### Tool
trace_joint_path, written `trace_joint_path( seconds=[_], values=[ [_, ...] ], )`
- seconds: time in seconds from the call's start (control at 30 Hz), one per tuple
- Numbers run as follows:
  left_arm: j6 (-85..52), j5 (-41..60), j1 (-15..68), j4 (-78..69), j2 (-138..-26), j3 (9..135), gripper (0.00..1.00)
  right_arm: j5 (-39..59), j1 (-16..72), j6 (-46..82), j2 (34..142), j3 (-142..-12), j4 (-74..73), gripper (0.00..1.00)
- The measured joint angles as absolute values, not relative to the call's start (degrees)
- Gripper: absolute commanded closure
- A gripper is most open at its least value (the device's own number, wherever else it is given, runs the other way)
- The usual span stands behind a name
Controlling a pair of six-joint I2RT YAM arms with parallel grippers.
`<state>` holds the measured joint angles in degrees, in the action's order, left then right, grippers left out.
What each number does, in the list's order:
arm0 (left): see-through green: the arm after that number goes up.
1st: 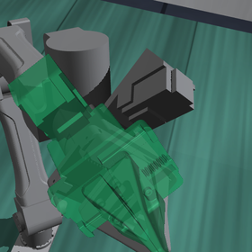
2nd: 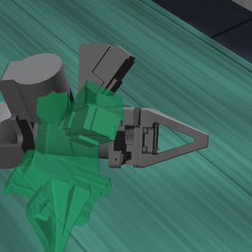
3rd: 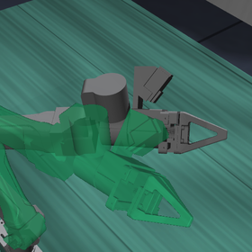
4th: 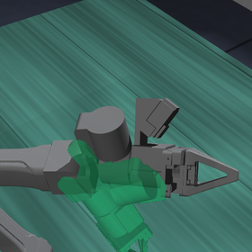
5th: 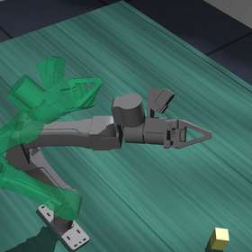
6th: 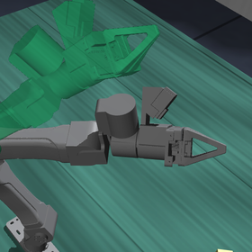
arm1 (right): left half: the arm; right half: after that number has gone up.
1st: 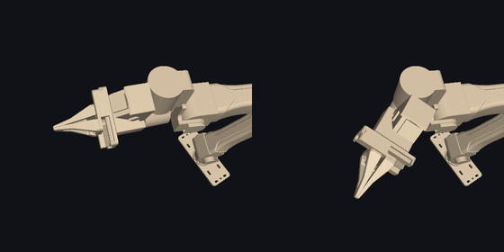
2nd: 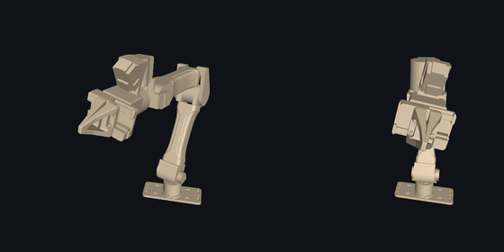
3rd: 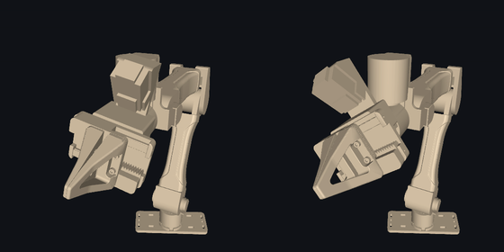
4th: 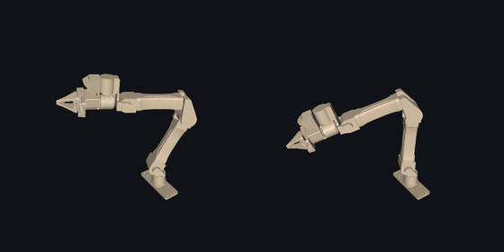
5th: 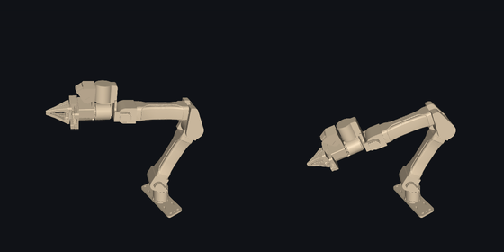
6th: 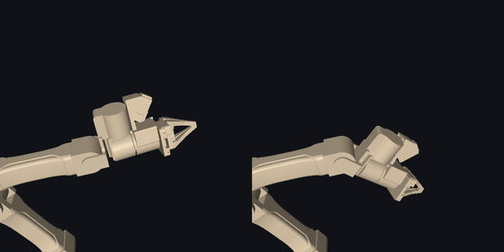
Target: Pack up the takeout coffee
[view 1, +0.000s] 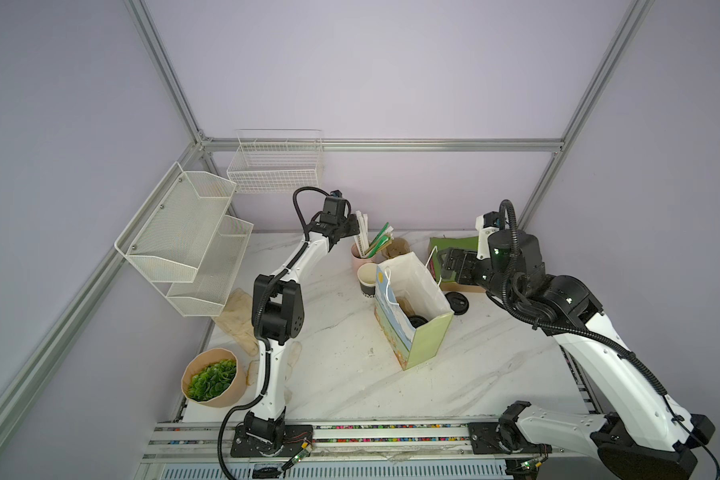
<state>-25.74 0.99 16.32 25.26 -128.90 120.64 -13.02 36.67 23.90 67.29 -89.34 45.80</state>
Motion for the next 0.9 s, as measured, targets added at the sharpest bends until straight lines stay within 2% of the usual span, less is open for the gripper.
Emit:
trace_joint_path(
  seconds=[0.17,0.63,0.9],
  values=[
    [-25.69,0.97,16.43,25.54,-128.90,121.40,1.00,-12.95,36.64,23.90,67.07,-89.34,45.80,0.03],
    [-20.27,-1.34,17.06,27.62,-128.38,122.04,1.00,-11.94,36.64,23.92,67.05,-89.32,45.65,0.03],
    [-17.08,-3.33,17.06,28.42,-123.92,122.04,1.00,-11.14,36.64,24.12,67.05,-89.12,45.54,0.03]
  ],
)
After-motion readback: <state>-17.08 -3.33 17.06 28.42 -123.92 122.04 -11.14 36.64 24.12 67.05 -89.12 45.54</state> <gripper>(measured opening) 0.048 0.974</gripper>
